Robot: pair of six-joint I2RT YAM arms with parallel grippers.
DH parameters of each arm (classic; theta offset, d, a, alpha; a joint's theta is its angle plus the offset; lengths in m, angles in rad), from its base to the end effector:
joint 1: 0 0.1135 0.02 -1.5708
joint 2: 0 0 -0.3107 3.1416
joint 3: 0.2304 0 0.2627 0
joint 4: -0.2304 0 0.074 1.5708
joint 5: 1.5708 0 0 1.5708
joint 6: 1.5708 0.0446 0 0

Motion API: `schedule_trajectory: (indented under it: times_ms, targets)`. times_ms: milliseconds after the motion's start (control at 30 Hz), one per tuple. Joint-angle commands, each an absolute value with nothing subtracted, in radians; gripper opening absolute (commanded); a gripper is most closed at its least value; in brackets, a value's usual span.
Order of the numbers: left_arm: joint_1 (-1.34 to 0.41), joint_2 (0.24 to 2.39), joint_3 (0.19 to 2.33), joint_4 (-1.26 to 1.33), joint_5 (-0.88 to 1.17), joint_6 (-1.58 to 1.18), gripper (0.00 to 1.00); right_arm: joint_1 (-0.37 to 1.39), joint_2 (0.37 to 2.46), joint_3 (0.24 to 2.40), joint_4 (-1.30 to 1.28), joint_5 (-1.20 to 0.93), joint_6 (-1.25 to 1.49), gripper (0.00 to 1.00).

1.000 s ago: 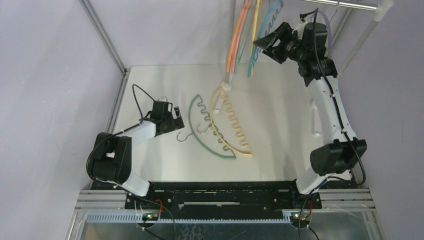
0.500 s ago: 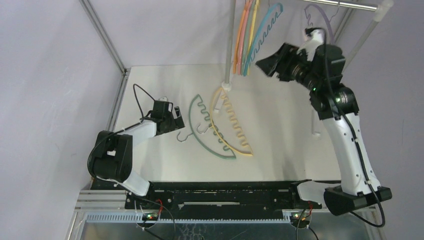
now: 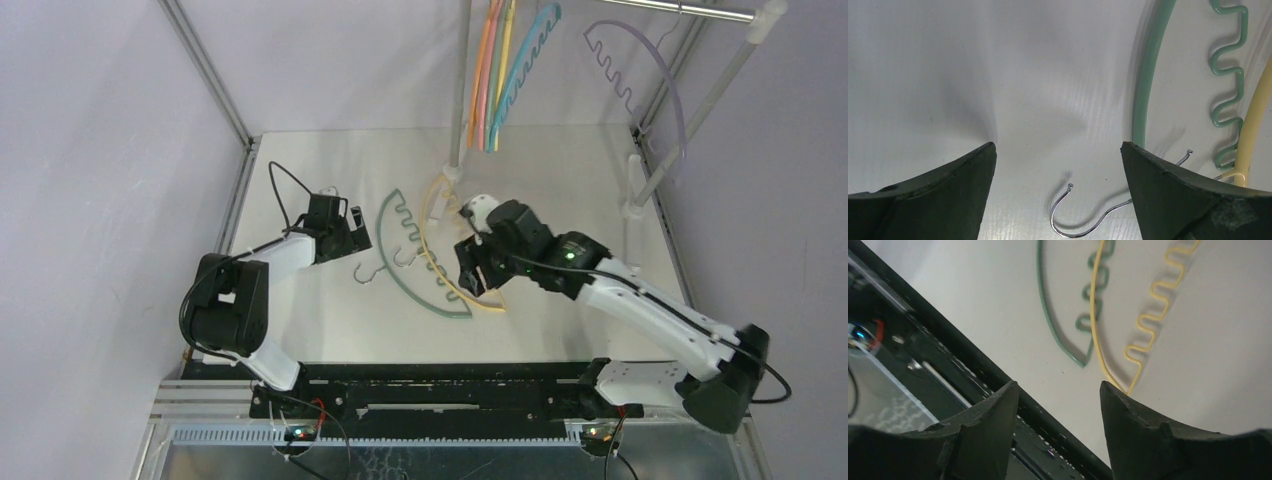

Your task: Organize the hangers

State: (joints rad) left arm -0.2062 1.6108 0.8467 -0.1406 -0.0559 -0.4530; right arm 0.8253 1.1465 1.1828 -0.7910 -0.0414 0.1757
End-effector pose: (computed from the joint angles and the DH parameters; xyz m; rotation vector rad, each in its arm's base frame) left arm 0.3253 -0.0655 0.1971 -0.3298 2.4638 -0.2126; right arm 0.1559 0.1716 0.3847 -0.7829 2.2580 0.5392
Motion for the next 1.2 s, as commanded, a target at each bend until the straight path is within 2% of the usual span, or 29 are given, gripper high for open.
schedule_trajectory:
  times_ms: [0, 467, 567, 833, 1167]
  targets:
    - [-0.203, 1.611, 0.890, -0.129, -0.049, -0.456, 0.99, 0.858, 1.248, 1.163, -0.684, 0.022, 0.090, 0.66]
    - [-0.202, 1.622, 0.855, -0.102, -0.046, -0.469, 0.99, 0.821, 1.672, 1.151, -0.442, -0.037, 0.075, 0.47]
    - [-0.201, 1.627, 0.848, -0.092, -0.040, -0.472, 0.99, 0.810, 1.722, 1.152, -0.427, -0.062, 0.083, 0.43]
    - [-0.200, 1.636, 0.845, -0.076, -0.033, -0.477, 0.99, 0.800, 1.786, 1.152, -0.410, -0.062, 0.092, 0.41]
    - [-0.197, 1.631, 0.839, -0.069, -0.020, -0.476, 0.99, 0.799, 1.864, 1.152, -0.398, -0.027, 0.113, 0.35]
